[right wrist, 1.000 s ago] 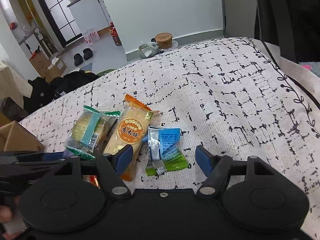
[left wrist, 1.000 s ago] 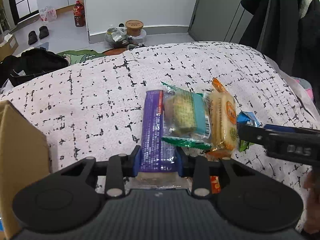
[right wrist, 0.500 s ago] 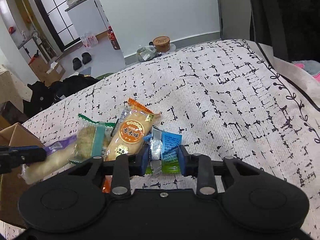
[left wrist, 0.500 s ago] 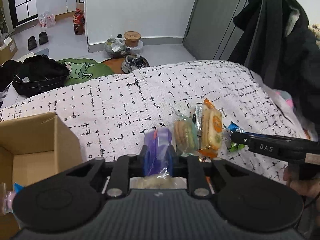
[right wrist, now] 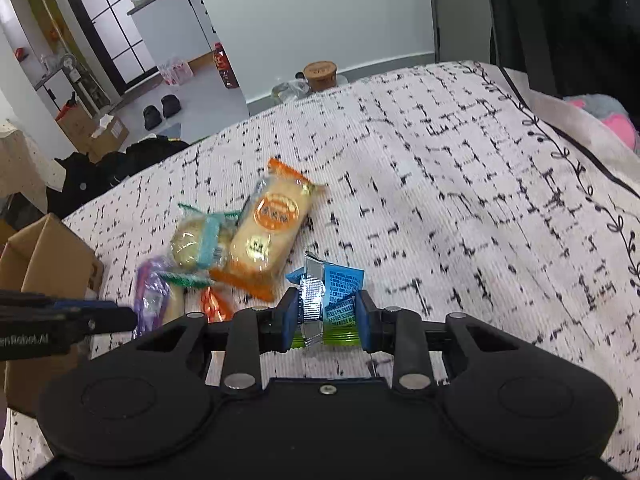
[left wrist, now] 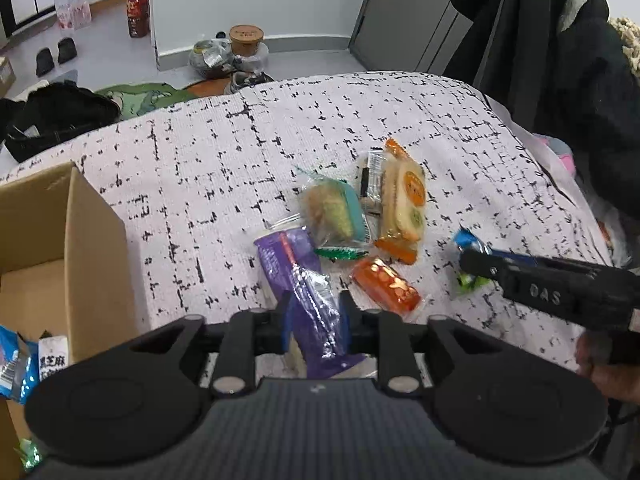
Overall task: Organize snacks
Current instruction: 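Grasp the purple bar with the left tool while the right tool grasps the blue-green candy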
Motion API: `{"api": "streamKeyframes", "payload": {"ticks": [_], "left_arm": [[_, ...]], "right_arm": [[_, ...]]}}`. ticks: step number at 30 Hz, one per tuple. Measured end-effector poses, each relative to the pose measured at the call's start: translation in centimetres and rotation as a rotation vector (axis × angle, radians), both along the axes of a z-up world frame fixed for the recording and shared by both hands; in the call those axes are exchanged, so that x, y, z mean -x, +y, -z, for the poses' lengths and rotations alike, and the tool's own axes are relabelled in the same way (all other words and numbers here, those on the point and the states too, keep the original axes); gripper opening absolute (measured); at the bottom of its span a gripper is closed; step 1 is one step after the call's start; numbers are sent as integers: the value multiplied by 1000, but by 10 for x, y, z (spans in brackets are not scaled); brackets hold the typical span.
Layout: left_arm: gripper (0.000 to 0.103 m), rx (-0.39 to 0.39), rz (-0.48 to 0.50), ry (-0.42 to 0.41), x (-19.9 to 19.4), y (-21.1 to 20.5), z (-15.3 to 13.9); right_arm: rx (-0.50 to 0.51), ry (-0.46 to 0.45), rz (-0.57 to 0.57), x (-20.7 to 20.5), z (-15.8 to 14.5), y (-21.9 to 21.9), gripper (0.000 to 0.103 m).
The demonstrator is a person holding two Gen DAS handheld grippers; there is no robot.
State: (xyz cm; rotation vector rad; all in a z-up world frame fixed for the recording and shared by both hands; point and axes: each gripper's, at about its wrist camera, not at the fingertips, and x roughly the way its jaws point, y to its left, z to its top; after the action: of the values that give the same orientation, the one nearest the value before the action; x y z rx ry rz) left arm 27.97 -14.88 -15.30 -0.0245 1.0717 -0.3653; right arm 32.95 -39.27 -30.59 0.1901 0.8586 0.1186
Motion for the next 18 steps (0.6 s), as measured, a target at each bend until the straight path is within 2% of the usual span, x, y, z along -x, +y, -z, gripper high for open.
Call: {"api": "streamKeyframes", "payload": {"ticks": [1,4,10,18], "left_arm": [[44,-3,-7,-6,0,0,1],[57,-4,-30,-17,-3,1,3],[58,-22,-76,19,-14,-3,18],[58,-27,-122,71,-22,-5,42]], "right_arm": [[3,3,1,1,1,0,30],[20,12,1,1,3,1,30],[57,34,6,-4,9,0,32],[76,40,-8,-8,16,5,51]]}}
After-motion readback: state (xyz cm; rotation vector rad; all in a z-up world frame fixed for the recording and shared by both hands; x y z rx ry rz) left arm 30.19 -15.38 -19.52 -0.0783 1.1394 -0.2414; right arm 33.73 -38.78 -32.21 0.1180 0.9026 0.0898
